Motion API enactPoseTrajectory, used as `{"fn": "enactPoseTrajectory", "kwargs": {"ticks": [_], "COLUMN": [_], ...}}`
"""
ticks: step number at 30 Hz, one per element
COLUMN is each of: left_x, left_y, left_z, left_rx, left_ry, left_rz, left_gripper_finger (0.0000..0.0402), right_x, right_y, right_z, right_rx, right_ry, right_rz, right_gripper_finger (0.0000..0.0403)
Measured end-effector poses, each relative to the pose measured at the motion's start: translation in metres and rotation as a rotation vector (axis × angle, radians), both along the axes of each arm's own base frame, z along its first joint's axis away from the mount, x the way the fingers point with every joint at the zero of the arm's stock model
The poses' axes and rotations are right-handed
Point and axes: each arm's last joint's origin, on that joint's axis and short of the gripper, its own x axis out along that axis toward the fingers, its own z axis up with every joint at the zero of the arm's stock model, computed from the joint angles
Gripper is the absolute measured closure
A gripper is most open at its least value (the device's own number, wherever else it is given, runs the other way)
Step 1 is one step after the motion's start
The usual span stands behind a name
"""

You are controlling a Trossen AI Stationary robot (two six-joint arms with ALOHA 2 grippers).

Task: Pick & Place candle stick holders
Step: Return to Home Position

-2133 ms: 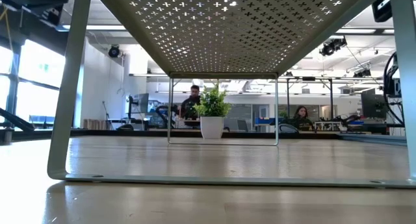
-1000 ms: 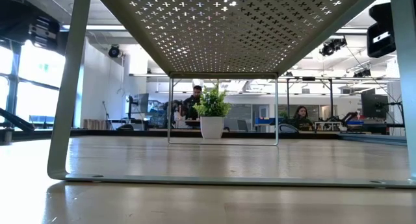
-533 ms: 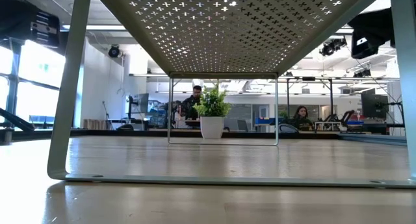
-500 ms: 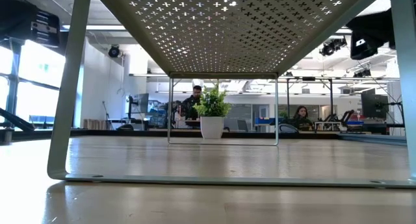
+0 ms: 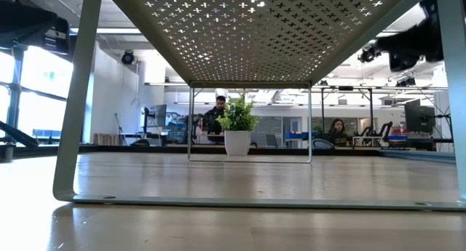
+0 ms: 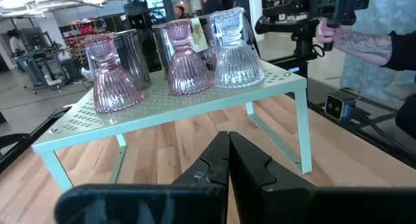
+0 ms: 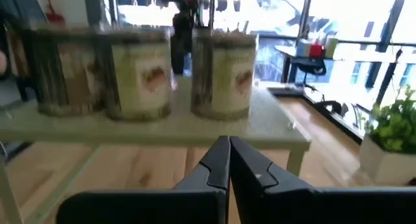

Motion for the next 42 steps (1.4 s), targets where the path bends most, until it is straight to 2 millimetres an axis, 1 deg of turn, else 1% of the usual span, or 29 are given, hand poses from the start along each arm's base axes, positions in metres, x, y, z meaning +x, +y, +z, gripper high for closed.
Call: {"fn": "enactPoseTrajectory", "kwargs": {"ticks": [3, 7, 10, 17, 22, 26, 29, 34, 39, 42], "left_x": [0.0, 0.0, 0.0, 0.0, 0.0, 0.0, -0.001, -0.001, 0.0, 0.001], "left_y": [0.0, 0.0, 0.0, 0.0, 0.0, -0.001, -0.001, -0.001, -0.002, -0.003], "left_z": [0.0, 0.0, 0.0, 0.0, 0.0, 0.0, 0.0, -0.001, -0.003, -0.004], "left_rx": [-0.001, 0.004, 0.0, 0.002, 0.003, -0.02, -0.032, -0.034, -0.029, -0.028], "left_ry": [0.0, 0.0, 0.001, 0.003, 0.003, 0.008, 0.019, 0.029, 0.033, -0.016], "left_rz": [0.0, 0.005, 0.004, 0.012, 0.012, -0.022, -0.053, -0.052, -0.052, -0.053], "left_gripper_finger": [0.0401, 0.0401, 0.0401, 0.0401, 0.0401, 0.0401, 0.0401, 0.0401, 0.0401, 0.0401], "right_x": [-0.005, -0.003, -0.001, -0.001, 0.0, 0.003, 0.003, 0.003, 0.003, 0.003], "right_y": [0.0, 0.0, 0.001, 0.0, 0.002, 0.002, 0.003, 0.001, 0.001, 0.001], "right_z": [0.009, 0.005, -0.004, -0.004, -0.004, -0.013, -0.013, -0.013, -0.013, -0.013], "right_rx": [-0.013, -0.029, -0.022, -0.027, -0.025, -0.023, -0.032, -0.073, -0.086, -0.085], "right_ry": [-0.037, -0.05, -0.006, -0.025, -0.047, -0.07, -0.071, -0.068, -0.065, -0.065], "right_rz": [0.024, 0.024, 0.033, 0.024, 0.069, 0.065, 0.068, 0.024, 0.019, 0.019], "right_gripper_finger": [0.0399, 0.0402, 0.04, 0.0402, 0.0399, 0.0401, 0.0401, 0.0399, 0.0401, 0.0398]}}
